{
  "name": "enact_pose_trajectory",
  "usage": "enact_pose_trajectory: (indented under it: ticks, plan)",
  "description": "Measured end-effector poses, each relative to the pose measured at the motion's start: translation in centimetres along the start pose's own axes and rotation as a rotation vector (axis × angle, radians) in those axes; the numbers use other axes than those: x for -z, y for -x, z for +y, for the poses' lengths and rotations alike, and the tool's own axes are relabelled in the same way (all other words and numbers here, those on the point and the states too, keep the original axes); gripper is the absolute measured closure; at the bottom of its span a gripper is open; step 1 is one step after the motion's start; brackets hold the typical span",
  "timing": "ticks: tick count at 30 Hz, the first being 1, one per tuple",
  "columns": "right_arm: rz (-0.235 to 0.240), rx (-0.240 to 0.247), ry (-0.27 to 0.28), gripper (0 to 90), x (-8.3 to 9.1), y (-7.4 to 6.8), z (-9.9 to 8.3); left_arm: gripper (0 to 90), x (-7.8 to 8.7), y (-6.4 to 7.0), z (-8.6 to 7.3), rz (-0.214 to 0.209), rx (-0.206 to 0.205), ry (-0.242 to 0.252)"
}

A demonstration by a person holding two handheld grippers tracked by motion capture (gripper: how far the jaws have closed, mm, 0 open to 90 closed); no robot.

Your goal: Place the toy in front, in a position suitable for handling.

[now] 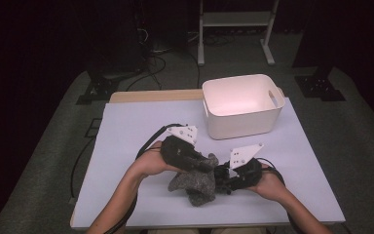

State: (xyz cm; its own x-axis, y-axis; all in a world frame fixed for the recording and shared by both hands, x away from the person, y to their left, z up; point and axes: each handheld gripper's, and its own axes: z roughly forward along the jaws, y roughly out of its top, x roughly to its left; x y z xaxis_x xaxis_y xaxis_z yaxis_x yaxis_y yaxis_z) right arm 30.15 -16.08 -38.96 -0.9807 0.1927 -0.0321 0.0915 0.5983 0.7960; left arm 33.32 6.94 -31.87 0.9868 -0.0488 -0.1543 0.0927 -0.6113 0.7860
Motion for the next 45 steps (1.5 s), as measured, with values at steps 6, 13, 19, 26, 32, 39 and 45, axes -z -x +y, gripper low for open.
enact_pose_trajectory:
  ticks: [6,13,19,26,32,39,45]
  plan:
    - [0.02,0.009,0.015,57.2,-1.2,-0.1,0.9,77.6,0.2,0.4,0.6,0.006,-0.016,0.006]
    - [0.024,-0.014,0.039,57.1,-0.8,0.1,0.1,77.6,0.1,0.0,-0.7,0.001,0.012,0.035]
    - [0.028,-0.019,0.053,57.1,-0.7,0.2,-0.1,77.6,0.4,-0.1,-1.7,0.01,0.032,0.04]
    - [0.026,-0.036,0.065,57.1,-0.6,0.3,-0.4,77.6,0.7,-0.1,-2.8,0.039,0.045,-0.01]
    - [0.027,-0.036,0.071,57.0,-0.6,0.4,-0.4,77.5,0.8,-0.3,-3.1,0.047,0.052,-0.026]
    - [0.024,-0.024,0.067,57.0,-1.0,0.3,-0.2,77.6,0.6,0.4,-0.3,0.032,-0.006,-0.04]
    - [0.021,-0.019,0.065,57.0,-1.0,0.1,-0.2,77.6,-0.2,0.8,1.6,0.029,-0.045,-0.067]
